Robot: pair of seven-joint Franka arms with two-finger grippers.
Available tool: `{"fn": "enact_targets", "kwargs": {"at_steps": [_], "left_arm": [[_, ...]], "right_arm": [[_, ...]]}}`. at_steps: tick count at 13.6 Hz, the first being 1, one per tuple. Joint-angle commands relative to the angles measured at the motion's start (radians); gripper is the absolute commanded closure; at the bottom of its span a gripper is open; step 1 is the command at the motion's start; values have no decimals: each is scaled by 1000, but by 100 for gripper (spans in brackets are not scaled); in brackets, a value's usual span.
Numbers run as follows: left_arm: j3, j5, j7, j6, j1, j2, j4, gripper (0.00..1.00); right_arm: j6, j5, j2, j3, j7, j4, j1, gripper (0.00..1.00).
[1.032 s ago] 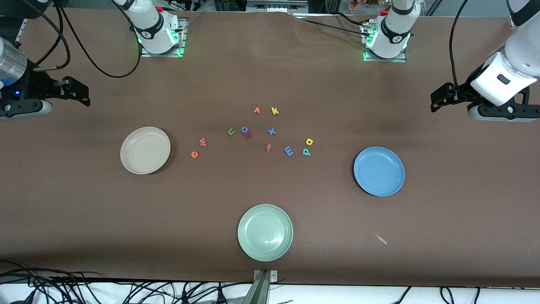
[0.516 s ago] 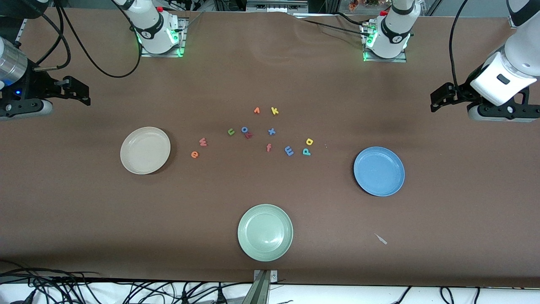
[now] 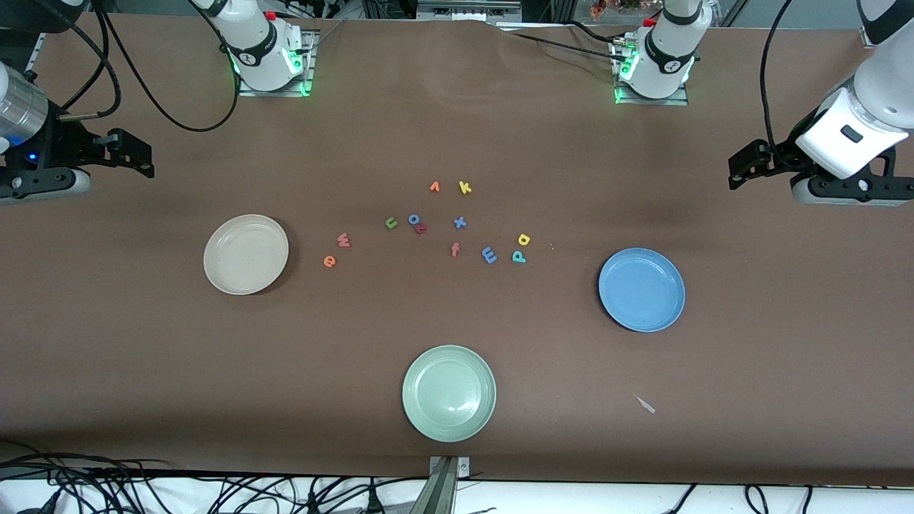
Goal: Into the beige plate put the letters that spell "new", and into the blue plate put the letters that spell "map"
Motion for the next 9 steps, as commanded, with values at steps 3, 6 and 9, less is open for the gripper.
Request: {"fn": "enact_targets", "kwargs": {"at_steps": [3,6,9], "left_arm": [[-7,21,19,-7,7,-22,-15,0],[-7,21,20,-7,7,-22,-13,0],[-7,20,26,-7,7,-22,-13,0]], "right_arm": [[-5,3,-6,2,14,-11,4,0],[-5,3,-6,2,14,-13,4,0],[-5,3,-8,4,15,-14,4,0]]}}
